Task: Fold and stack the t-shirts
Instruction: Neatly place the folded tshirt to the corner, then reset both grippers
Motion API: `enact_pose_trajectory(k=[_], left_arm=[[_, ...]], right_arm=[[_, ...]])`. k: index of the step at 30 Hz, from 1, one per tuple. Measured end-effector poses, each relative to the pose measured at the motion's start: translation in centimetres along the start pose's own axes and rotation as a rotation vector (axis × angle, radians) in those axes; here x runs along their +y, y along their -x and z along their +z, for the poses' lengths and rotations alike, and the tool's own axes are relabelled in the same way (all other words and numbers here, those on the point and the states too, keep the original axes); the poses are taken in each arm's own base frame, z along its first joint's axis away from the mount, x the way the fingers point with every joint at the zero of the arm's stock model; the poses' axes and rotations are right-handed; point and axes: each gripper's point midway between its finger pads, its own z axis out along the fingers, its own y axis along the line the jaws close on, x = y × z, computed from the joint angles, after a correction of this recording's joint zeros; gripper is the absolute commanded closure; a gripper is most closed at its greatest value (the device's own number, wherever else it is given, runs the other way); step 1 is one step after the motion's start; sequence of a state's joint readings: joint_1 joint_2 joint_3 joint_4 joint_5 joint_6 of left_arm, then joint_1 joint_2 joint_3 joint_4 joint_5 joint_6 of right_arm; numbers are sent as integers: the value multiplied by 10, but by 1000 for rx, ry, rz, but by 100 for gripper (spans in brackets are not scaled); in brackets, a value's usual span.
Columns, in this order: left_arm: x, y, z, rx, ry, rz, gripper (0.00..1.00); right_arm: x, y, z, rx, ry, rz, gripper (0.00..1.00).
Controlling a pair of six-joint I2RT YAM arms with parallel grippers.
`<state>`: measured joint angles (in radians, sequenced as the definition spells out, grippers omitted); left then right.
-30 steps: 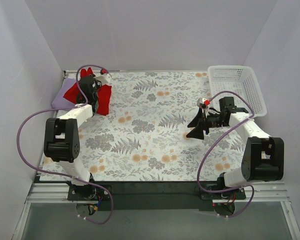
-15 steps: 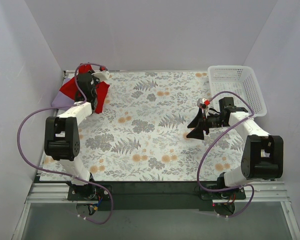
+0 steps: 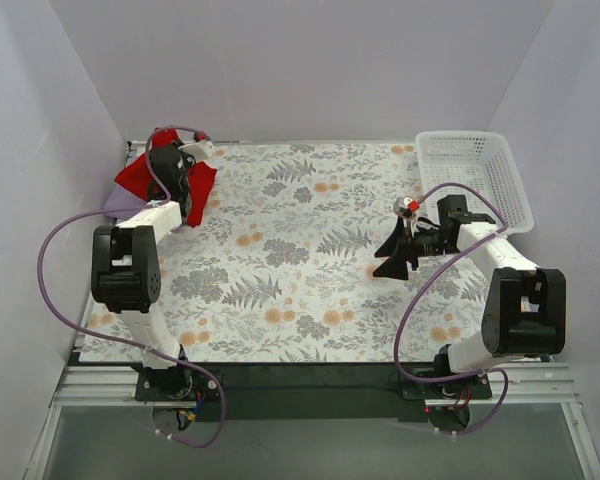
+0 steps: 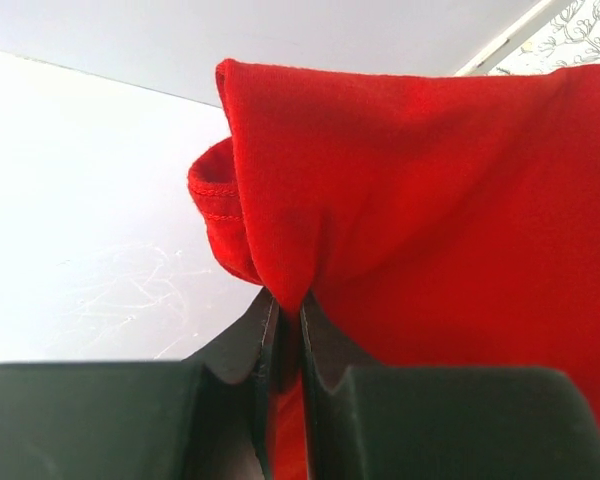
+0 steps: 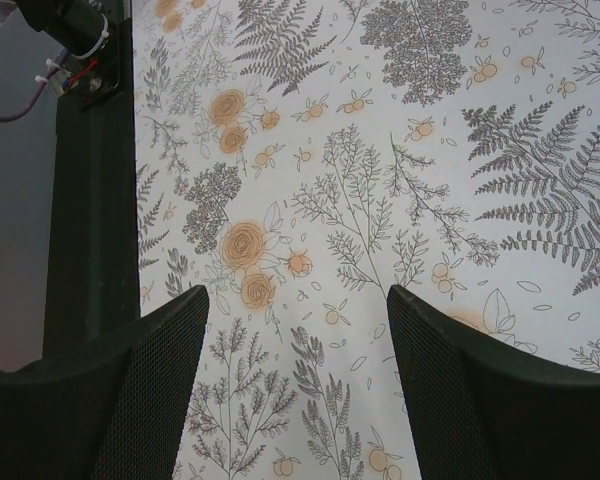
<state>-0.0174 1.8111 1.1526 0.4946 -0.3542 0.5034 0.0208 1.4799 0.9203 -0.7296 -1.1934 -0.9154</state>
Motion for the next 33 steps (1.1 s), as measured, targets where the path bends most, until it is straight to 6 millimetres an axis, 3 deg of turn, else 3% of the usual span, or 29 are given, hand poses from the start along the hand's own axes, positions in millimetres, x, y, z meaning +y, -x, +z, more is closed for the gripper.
enact_pose_trajectory(k=[3, 6, 7, 8, 13, 16, 19, 22, 25, 28, 30, 33], left_arm=[[-8, -5, 8, 12, -8, -11, 94], [-16, -16, 21, 31, -7, -35, 66], [-19, -22, 25, 43, -8, -48, 31], [-22, -29, 31, 58, -8, -61, 9], [-36, -71, 50, 172, 25, -168, 7], [-33, -81, 48, 230, 76, -235, 6], [-14, -61, 50, 238, 121, -416, 4], [18, -18, 43, 189, 75, -736, 4], [60, 33, -9, 47, -69, -1056, 4], [93, 65, -100, -117, -218, -1295, 4], [92, 69, -159, -175, -317, -1394, 4], [66, 67, -219, -186, -458, -1470, 4]], right_arm=[[1, 0, 0, 1, 1, 2, 22], [1, -1, -1, 0, 1, 5, 22], [2, -1, -1, -2, 3, 7, 22], [2, -1, -1, -3, 5, 9, 22], [3, -2, -1, -8, 14, 11, 22], [2, -4, 0, -4, 21, 27, 22], [1, -8, 1, 3, 25, 35, 22], [1, -10, 0, 14, 23, 42, 23], [-1, -15, -1, 43, 7, 40, 26], [-5, -22, -5, 97, -34, 26, 26], [-9, -27, -11, 146, -88, 10, 25], [-17, -36, -27, 230, -249, -36, 17]])
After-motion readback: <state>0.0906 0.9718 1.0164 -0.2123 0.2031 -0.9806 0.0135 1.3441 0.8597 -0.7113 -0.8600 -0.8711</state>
